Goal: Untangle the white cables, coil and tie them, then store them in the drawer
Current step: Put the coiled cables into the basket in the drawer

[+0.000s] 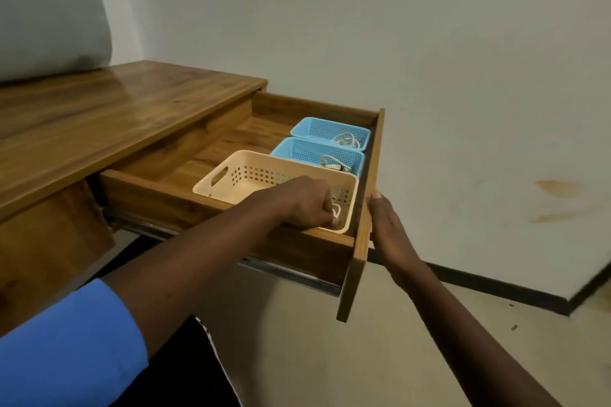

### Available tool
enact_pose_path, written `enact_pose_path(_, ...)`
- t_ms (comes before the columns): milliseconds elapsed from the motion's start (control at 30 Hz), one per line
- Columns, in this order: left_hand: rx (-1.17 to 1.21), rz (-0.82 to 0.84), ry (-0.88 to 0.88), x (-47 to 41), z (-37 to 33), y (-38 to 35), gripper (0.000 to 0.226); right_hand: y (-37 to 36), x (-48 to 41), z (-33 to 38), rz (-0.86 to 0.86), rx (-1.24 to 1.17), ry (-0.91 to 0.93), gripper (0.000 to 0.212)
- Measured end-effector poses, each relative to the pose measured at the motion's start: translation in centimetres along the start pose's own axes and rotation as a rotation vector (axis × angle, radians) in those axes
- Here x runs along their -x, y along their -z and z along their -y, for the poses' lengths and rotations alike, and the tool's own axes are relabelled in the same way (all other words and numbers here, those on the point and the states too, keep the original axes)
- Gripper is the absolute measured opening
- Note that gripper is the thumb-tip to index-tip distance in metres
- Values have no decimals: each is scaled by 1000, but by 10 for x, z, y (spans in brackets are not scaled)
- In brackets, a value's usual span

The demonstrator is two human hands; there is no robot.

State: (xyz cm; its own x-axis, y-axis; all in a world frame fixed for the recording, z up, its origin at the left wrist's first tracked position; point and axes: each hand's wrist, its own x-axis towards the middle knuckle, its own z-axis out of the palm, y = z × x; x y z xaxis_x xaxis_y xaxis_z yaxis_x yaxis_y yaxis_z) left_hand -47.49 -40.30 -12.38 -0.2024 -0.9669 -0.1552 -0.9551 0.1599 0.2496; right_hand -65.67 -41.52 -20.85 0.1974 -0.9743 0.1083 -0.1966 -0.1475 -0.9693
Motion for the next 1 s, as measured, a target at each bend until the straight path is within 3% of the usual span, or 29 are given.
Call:
enact_pose_path(100,58,-19,24,14,-1,0,47,-16,-3,-12,0,-139,5,62)
enact_pose_path(200,131,-191,3,35,-3,-13,71,-29,-4,-15,-3,-290,-45,65)
enact_pose_path(267,176,-217,-49,52,-9,-23,87,-38,-4,-13,14,-370,-52,64)
enact_pose_path(333,191,-228,-126,69,-14,-29,88,-48,-6,-9,64,-415,-29,65)
enact_pose_path(567,-550,-382,-264,90,27,-33,64,-100,-25,9,241,-471,-136,67)
enact_pose_path(667,-865,-291,-392,103,62,-21,57,-128,-37,9,273,-612,-187,66)
enact_pose_path(800,-1115,-133,-258,124,98,1,61,-177,-49,29,310,-514,-221,72)
enact_pose_path(900,-1260,7,-115,131,123,-1,78,-231,-78,30,337,-378,-158,104)
enact_pose_path(1000,-1290,85,41,134,164,-3,98,-279,-90,46,330,-293,-74,92)
